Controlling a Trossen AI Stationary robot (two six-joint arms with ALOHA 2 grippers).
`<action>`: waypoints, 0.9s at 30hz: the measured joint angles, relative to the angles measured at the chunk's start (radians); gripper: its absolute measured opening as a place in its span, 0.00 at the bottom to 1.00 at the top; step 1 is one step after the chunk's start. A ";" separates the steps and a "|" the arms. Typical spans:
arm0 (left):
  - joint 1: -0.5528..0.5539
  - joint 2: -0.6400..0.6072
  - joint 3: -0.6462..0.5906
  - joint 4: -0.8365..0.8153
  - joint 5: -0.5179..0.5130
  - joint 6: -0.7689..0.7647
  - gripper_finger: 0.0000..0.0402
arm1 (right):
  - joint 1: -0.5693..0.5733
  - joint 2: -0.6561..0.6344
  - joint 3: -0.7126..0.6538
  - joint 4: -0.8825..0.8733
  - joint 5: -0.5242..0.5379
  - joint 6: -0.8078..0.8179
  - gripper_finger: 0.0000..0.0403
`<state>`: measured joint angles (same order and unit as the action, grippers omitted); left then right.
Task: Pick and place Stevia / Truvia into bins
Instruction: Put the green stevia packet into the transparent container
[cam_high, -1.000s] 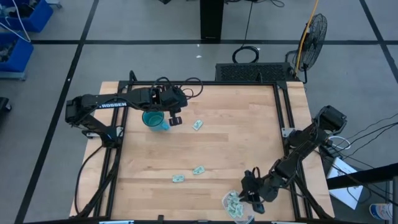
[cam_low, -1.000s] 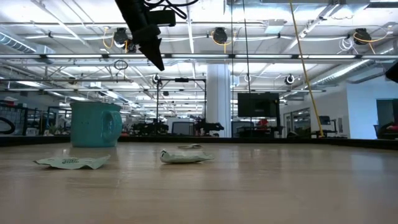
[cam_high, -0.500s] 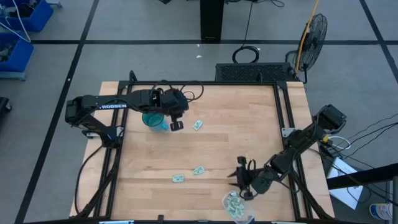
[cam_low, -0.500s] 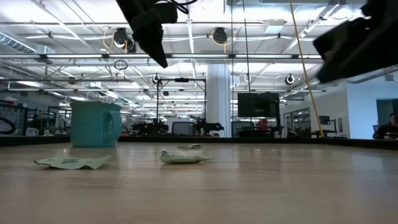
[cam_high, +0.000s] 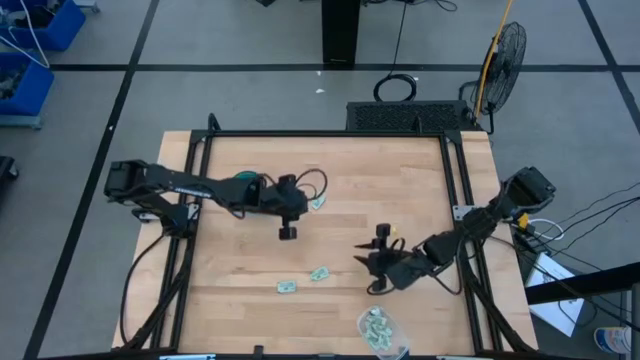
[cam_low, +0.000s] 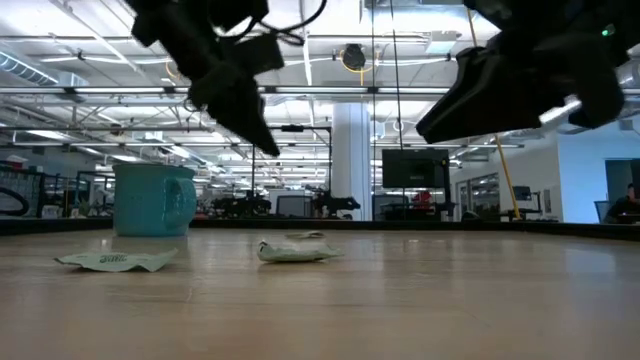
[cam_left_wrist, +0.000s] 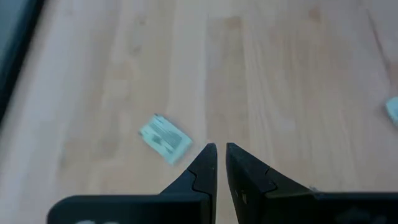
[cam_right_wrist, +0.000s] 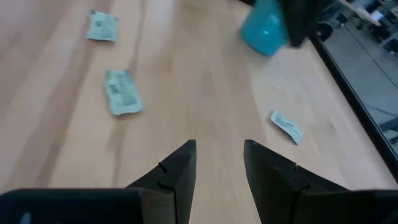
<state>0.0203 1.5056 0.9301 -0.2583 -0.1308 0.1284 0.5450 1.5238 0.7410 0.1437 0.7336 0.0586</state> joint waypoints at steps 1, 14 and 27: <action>-0.004 0.001 -0.033 0.036 -0.001 0.001 0.10 | -0.009 0.000 0.000 0.001 0.000 0.000 0.32; -0.001 0.005 -0.202 0.361 -0.010 -0.019 0.18 | -0.089 0.000 0.000 0.001 -0.004 -0.017 0.32; 0.013 0.282 -0.143 0.495 -0.115 0.072 0.47 | -0.192 0.000 0.000 0.008 -0.005 -0.077 0.32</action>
<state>0.0334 1.7873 0.7867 0.2371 -0.2455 0.1999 0.3534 1.5238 0.7406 0.1516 0.7284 -0.0180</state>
